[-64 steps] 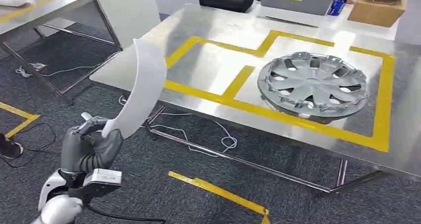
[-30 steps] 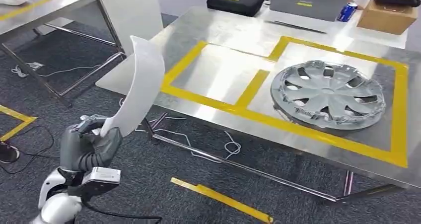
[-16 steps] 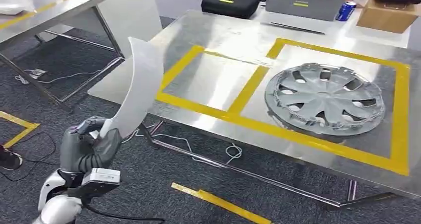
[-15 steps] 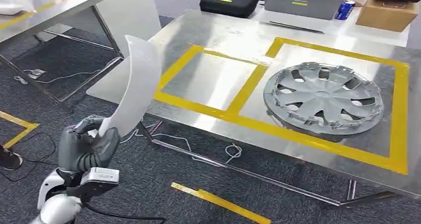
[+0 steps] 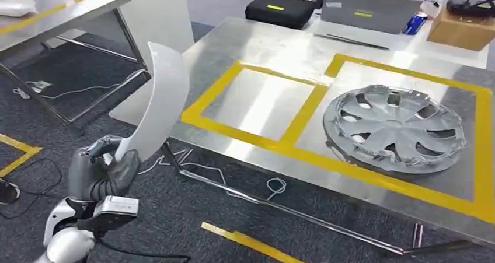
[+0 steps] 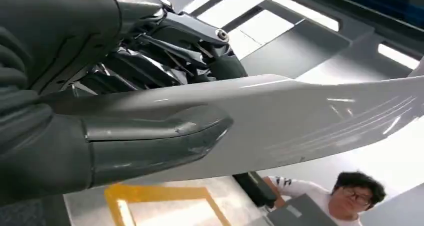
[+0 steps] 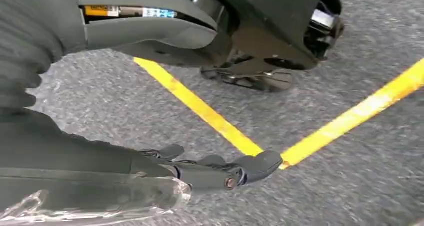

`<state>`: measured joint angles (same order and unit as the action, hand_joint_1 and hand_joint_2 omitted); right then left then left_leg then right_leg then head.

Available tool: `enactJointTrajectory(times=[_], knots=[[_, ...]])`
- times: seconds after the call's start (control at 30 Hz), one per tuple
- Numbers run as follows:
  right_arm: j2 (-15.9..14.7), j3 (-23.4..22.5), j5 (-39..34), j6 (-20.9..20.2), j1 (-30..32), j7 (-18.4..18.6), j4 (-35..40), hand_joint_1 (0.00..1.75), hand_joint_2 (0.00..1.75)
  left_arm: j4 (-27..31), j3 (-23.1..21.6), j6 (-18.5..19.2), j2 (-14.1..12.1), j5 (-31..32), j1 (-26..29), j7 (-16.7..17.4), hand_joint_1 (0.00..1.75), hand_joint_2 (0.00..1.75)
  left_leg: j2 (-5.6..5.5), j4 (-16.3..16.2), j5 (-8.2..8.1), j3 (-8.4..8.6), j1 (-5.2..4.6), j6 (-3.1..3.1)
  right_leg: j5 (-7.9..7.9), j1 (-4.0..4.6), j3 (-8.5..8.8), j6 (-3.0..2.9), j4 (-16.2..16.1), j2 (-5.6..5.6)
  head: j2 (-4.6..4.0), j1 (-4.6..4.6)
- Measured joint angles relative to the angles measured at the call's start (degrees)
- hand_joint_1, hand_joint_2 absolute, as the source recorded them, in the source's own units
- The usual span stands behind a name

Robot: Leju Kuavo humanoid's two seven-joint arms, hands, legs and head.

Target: Take the parts from the cabinet and place them on the table.

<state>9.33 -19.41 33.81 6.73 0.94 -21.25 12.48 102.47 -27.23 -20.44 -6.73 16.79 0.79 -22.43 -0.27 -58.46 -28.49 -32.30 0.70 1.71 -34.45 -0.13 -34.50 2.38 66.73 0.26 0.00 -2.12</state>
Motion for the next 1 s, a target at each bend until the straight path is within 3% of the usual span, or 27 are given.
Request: enactJointTrajectory(times=[0.03, 0.07, 0.1, 0.13, 0.17, 0.23, 0.3, 0.33, 0.37, 0.43, 0.47, 0.57, 0.6, 0.63, 0.67, 0.73, 0.77, 0.8, 0.83, 0.93, 0.97, 1.0], knots=[[0.0, 0.02, -0.02, 0.0, 0.03, 0.0, 0.0, 0.0, 1.75, 0.0, 0.07, 0.0, 0.0, 0.0, 0.07, 0.0, 1.75, 1.75, 0.02, 0.0, -0.26, 0.12, -0.04, 0.09, -1.83, -0.01, -3.19, 0.16, 5.0, -0.01, 0.0, 0.11], [0.0, 0.02, -0.15, -0.02, 0.09, -0.02, 0.0, 0.0, 1.75, 0.0, 0.13, -0.02, 0.0, 0.0, 0.12, 0.0, 1.75, 1.75, 0.01, -0.01, -0.49, 0.26, -0.09, 0.12, -2.69, 0.01, -5.63, 0.14, 8.29, -0.03, 0.0, 0.0], [0.0, 0.05, -0.15, -0.02, 0.01, -0.17, 0.0, 0.0, 1.75, 0.0, 0.2, -0.04, 0.0, -0.07, 0.21, 0.0, 1.75, 1.75, 0.0, -0.01, -0.74, 0.59, -0.13, 0.1, -2.15, 0.01, -6.98, 0.07, 9.17, -0.04, 0.0, 0.07], [0.0, 0.07, -0.15, -0.02, -0.16, -0.17, 0.0, 0.0, 1.75, 0.0, 0.2, -0.04, 0.0, -0.09, 0.23, 0.0, 1.75, 1.75, -0.02, -0.01, -1.06, 1.04, -0.15, 0.09, -0.25, 0.01, -6.83, -0.03, 7.65, -0.04, 0.0, 0.07], [0.0, 0.09, -0.15, -0.02, -0.18, -0.15, 0.0, 0.0, 1.75, 0.0, 0.2, -0.04, 0.02, -0.09, 0.23, 0.0, 1.75, 1.75, -0.07, -0.01, -1.45, 1.67, -0.17, 0.05, 2.64, 0.03, -5.63, -0.25, 4.08, -0.04, 0.0, 0.02], [-0.02, 0.11, -0.15, -0.02, 0.03, -0.05, 0.0, 0.0, 1.75, 0.0, 0.22, -0.05, 0.13, -0.15, 0.22, 0.0, 1.75, 1.75, -0.1, 0.07, -2.39, 2.84, -0.15, -0.23, 9.17, 0.24, -1.84, -1.03, -6.2, -0.1, 0.0, 0.0], [-0.09, 0.13, -0.17, -0.02, 0.12, 0.02, -0.13, 0.0, 1.75, -0.02, 0.28, -0.13, 0.15, -0.17, 0.2, -0.02, 1.75, 1.75, -0.17, 0.19, -2.62, 2.79, -0.14, -0.88, 5.81, 0.88, -1.42, -1.7, -7.83, -0.19, 0.0, 0.09], [-0.09, 0.15, -0.24, -0.04, 0.21, 0.0, -0.13, 0.0, 1.75, -0.02, 0.28, -0.13, 0.17, -0.2, 0.24, 0.0, 1.75, 1.75, -0.13, 0.43, -2.88, 2.91, -0.16, -1.31, 7.37, 0.92, -1.0, -2.1, -7.91, -0.23, 0.0, 0.26], [-0.09, 0.15, -0.24, -0.04, 0.27, -0.02, -0.13, 0.0, 1.75, -0.04, 0.26, -0.13, 0.17, -0.2, 0.41, 0.0, 1.75, 1.75, -0.12, -0.18, -2.49, 3.45, -0.24, -1.67, 7.23, 0.87, -1.32, -2.43, -8.08, -0.2, 0.0, 0.24], [-0.11, 0.15, -0.22, -0.02, 0.17, 0.09, -0.13, 0.0, 1.75, -0.02, 0.33, -0.15, 0.15, -0.17, 0.26, -0.02, 1.75, 1.75, -0.06, -1.08, -3.1, 3.77, -0.18, -2.03, 7.3, 0.26, 0.85, -2.8, -8.97, -0.01, 0.0, 0.17], [-0.13, 0.15, -0.24, 0.0, 0.21, 0.09, -0.15, 0.0, 1.75, -0.02, 0.35, -0.18, 0.15, -0.2, 0.16, -0.04, 1.75, 1.75, -0.03, -3.24, -3.98, 2.81, -0.23, -2.26, 7.17, 0.22, 1.43, -3.02, -9.25, -0.02, 0.0, 0.7], [-0.13, 0.18, -0.17, -0.09, 0.13, 0.09, -0.15, 0.0, 1.75, -0.04, 0.35, -0.18, 0.15, -0.2, 0.36, -0.02, 1.75, 1.75, -0.03, -14.17, -9.05, -4.24, 0.01, -2.96, 6.46, 0.18, 2.05, -3.45, -9.25, -0.07, 0.0, 0.72], [-0.13, 0.18, -0.2, -0.09, 0.17, 0.09, -0.17, 0.0, 1.75, -0.07, 0.35, -0.17, 0.15, -0.22, 0.45, -0.02, 1.75, 1.75, -0.03, -15.75, -9.2, -5.81, 0.04, -3.15, 6.19, 0.16, 2.34, -3.43, -9.24, -0.03, 0.0, 0.79], [-0.13, 0.18, -0.2, -0.09, 0.37, 0.11, -0.2, 0.0, 1.75, -0.07, 0.35, -0.18, 0.15, -0.28, 0.46, -0.02, 1.75, 1.75, -0.02, -15.0, -7.63, -6.25, 0.1, -3.27, 5.87, 0.14, 2.77, -3.37, -9.23, 0.03, 0.0, 0.76], [-0.13, 0.18, -0.2, -0.09, 0.47, 0.11, -0.22, 0.0, 1.75, -0.07, 0.37, -0.17, 0.15, -0.35, 0.44, -0.02, 1.75, 1.75, -0.02, -12.01, -4.44, -5.57, 0.21, -3.3, 5.47, 0.1, 3.36, -3.25, -9.23, 0.09, 0.0, 0.76], [-0.13, 0.18, -0.2, -0.09, 0.45, 0.11, -0.22, 0.0, 1.75, -0.07, 0.39, -0.17, 0.13, -0.35, 0.44, -0.02, 1.75, 1.75, 0.03, -3.06, 2.81, -2.75, 0.42, -3.19, 4.62, 0.05, 4.53, -2.81, -9.23, 0.22, 0.0, 0.79], [-0.13, 0.18, -0.2, -0.09, 0.46, 0.15, -0.26, 0.0, 1.75, -0.13, 0.39, -0.18, 0.09, -0.37, 0.42, -0.02, 1.75, 1.75, 0.07, -2.4, 2.18, -2.53, 0.26, -3.14, 4.35, 0.11, 4.21, -2.46, -9.28, 0.23, 0.0, 0.76], [-0.13, 0.18, -0.2, -0.09, 0.39, 0.13, -0.28, 0.0, 1.75, -0.17, 0.39, -0.17, 0.09, -0.44, 0.28, -0.02, 1.75, 1.75, 0.29, -0.48, -0.21, -2.94, -0.05, -2.87, 4.28, 0.24, 4.51, -2.13, -8.89, 0.36, 0.0, 0.99], [-0.13, 0.18, -0.2, -0.09, 0.1, 0.15, -0.28, 0.0, 1.75, -0.17, 0.39, -0.15, 0.15, -0.5, 0.5, 0.07, 1.75, 1.75, 0.27, -1.04, 1.6, -2.75, -0.05, -2.25, 3.83, 0.28, 4.44, -1.65, -8.78, 0.24, 0.0, 1.03], [-0.13, 0.2, -0.26, -0.09, 0.27, 0.2, -0.28, 0.0, 1.75, -0.17, 0.57, -0.66, 0.57, -1.29, 0.53, 0.48, 1.75, 1.75, 0.15, -0.67, 1.68, -2.22, 0.23, -1.19, 2.78, 0.09, 4.53, -0.7, -8.87, 0.02, 0.0, 0.96], [-0.13, 0.2, -0.28, -0.02, 0.19, 0.17, -0.28, 0.0, 1.75, -0.17, 0.66, -0.83, 0.81, -1.42, 0.47, 0.77, 1.75, 1.75, 0.15, -0.66, 1.55, -2.1, 0.22, -0.98, 1.74, 0.08, 3.86, -0.41, -7.12, -0.04, 0.0, 0.72], [-0.13, 0.2, -0.31, 0.02, 0.11, 0.18, -0.28, 0.0, 1.75, -0.17, 0.7, -1.03, 1.07, -1.79, 0.48, 0.92, 1.75, 1.75, 0.19, -0.67, 1.37, -2.05, 0.22, -0.69, -0.3, 0.05, 1.82, -0.16, -3.25, -0.04, 0.0, 0.46]])
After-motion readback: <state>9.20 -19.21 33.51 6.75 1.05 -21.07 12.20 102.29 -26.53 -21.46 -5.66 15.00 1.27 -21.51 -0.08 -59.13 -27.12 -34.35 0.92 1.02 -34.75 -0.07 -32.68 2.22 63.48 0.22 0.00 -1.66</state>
